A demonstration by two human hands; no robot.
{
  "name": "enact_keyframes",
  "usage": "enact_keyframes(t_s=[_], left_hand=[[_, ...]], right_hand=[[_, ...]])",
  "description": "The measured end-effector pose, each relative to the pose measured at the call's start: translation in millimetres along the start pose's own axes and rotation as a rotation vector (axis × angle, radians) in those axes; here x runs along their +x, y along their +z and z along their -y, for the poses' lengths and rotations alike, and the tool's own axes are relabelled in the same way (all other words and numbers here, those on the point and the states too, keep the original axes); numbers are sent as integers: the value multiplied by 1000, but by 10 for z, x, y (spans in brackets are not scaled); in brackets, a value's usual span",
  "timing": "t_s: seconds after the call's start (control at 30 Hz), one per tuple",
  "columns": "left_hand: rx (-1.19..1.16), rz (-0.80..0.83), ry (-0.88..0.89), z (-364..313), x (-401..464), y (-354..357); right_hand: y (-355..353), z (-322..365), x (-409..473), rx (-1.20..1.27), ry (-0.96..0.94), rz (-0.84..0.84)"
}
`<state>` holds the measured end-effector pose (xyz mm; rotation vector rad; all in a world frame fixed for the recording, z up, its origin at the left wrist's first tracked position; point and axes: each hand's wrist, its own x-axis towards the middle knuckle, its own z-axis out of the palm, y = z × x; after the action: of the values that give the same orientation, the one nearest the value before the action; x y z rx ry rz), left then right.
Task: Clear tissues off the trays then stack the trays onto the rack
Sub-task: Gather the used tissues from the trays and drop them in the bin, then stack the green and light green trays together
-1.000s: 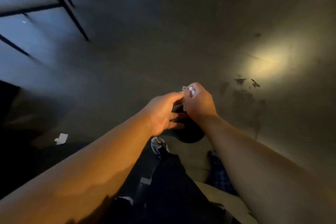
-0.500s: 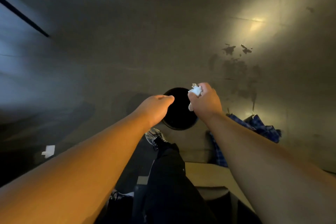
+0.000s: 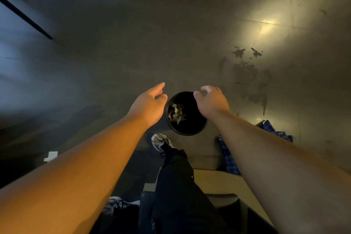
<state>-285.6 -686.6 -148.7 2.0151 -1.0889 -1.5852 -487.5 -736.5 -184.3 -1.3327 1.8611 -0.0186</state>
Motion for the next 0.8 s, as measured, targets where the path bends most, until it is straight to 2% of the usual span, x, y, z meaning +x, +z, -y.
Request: enact_keyframes(t_s=[0.23,0.43,0.63,0.8], left_hand=[[17,-49,26,-56,-208,-219],[11,-141,90,-215,-513,-509],[75,-351,160,-308,-933,-1154],[3,-632,136,-3,-1659,-1955]], right_hand=[[72,418,-268,89,-57,11],[136,1037,-661,125,-258,4],[266,1793,-1095,143,-486,40],[631,2681,-1810,70,-747,153]])
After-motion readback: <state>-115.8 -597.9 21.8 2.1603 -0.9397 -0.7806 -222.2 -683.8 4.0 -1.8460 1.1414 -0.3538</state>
